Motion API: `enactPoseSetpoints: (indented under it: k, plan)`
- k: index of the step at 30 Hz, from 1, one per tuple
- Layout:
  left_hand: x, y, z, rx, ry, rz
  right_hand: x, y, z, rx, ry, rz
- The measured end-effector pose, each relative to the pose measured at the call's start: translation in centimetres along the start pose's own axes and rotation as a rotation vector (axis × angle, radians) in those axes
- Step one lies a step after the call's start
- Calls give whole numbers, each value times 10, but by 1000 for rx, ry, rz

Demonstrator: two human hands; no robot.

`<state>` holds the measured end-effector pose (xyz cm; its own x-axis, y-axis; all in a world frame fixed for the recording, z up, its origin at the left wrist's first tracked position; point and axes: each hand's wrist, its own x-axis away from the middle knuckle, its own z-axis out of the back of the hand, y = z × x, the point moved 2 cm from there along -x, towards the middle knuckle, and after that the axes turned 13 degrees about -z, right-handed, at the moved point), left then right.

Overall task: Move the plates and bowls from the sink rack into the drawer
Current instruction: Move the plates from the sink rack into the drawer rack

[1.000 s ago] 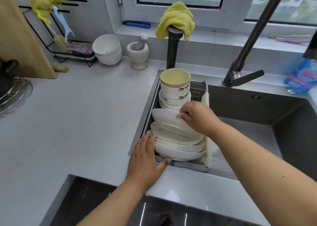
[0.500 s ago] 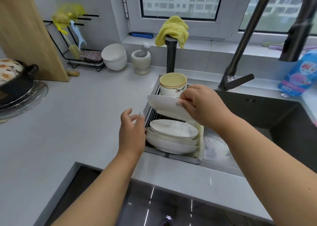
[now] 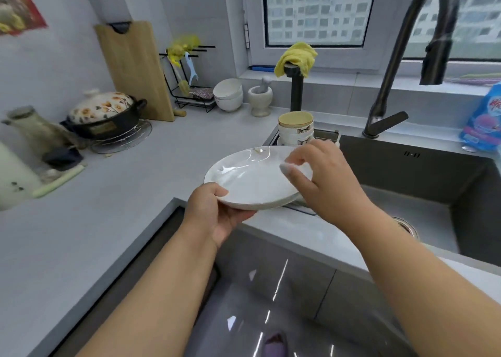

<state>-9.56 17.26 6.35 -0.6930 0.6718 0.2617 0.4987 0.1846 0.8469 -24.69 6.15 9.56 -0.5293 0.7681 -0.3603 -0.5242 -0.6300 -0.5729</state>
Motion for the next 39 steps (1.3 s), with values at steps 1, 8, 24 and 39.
enactPoseSetpoints:
  k: [1,8,24,39]
  plan:
    - [14,0,9,-9,30,-17,10,-2,0,-9,1,-45]
    - [107,13,77,-11,272,-154,58,-46,-26,-191,-133,-164]
    - [277,34,273,218,827,-276,194,-230,-127,-968,-1244,-521]
    - [495,-9,521,-177,1243,-58,410,-394,-238,-555,-1486,-403]
